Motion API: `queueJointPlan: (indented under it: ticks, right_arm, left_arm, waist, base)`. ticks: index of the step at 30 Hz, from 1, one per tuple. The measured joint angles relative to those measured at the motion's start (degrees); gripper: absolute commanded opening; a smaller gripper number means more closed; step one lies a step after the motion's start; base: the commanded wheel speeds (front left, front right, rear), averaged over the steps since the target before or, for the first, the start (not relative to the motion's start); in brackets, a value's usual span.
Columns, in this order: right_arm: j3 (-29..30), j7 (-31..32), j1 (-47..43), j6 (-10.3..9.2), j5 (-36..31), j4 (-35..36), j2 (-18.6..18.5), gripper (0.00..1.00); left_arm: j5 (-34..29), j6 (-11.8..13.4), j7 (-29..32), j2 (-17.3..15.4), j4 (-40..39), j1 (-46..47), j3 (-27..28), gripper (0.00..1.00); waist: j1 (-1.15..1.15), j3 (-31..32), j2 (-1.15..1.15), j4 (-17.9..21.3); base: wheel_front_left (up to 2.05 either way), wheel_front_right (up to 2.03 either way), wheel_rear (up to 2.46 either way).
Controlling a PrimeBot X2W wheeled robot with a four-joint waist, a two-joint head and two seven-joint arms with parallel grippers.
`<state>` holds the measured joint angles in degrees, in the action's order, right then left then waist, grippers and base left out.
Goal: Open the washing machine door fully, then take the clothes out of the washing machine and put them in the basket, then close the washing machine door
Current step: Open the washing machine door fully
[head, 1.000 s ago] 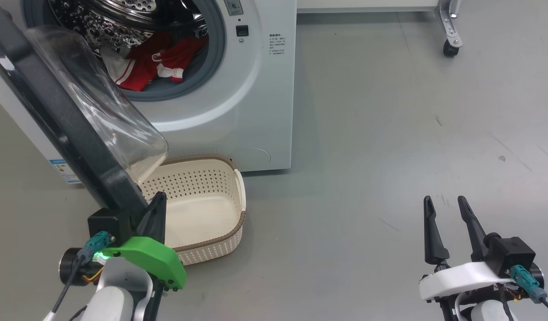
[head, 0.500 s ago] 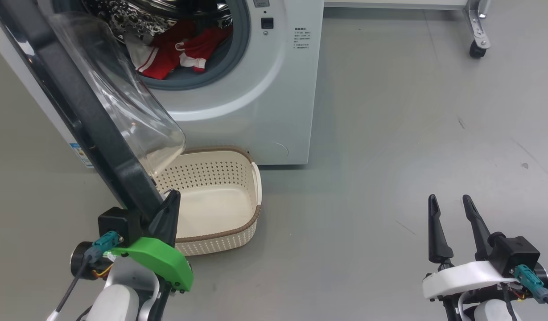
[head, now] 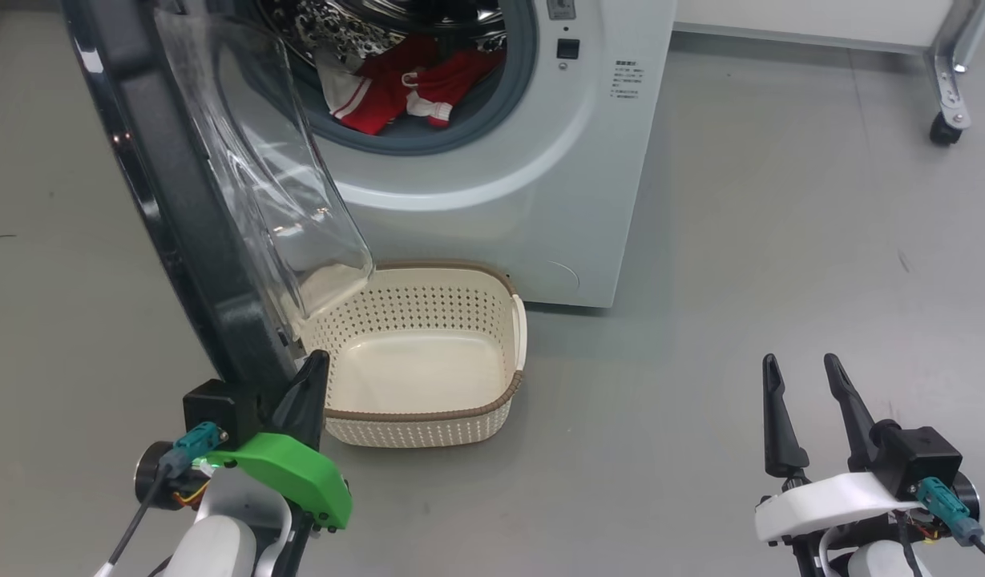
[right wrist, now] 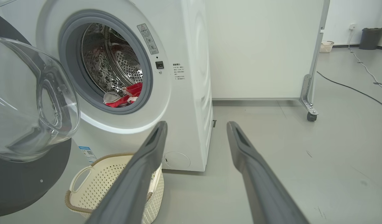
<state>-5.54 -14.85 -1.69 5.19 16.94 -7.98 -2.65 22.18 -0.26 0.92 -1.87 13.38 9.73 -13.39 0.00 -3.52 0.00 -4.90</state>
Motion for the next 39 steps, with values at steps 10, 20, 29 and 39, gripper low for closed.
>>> queueJointPlan:
  ticks: [10, 20, 29, 39]
  right_arm:
    - [-0.4, 0.0, -0.4, 0.30, -0.3, -0.7, 0.1, 1.00]
    - [-2.2, 0.0, -1.1, 0.71, -0.5, -0.7, 0.2, 1.00]
    - [-2.2, 0.0, -1.0, 0.71, -0.5, -0.3, 0.2, 1.00]
    - [-2.3, 0.0, 1.5, 0.74, -2.2, 0.3, -0.2, 1.00]
  left_arm:
    - [0.8, 0.3, -1.0, 0.0, 1.1, -0.1, 0.9, 0.00]
    - [1.5, 1.9, -1.5, -1.0, 0.7, -0.2, 4.1, 0.00]
    - [3.1, 3.0, -2.3, -1.9, -1.0, -0.2, 7.7, 0.00]
    - [5.4, 4.3, -3.1, -4.3, -1.2, 0.6, 14.2, 0.00]
  waist:
    - [0.00, 2.1, 0.00, -5.3]
    - [0.00, 2.1, 0.00, -8.7]
    - [0.00, -1.4, 0.00, -9.0]
    - [0.00, -6.7, 0.00, -9.2]
  base:
    - [0.00, 0.00, 0.00]
    - [0.00, 0.00, 0.00]
    - [0.00, 0.00, 0.00]
    - [0.00, 0.00, 0.00]
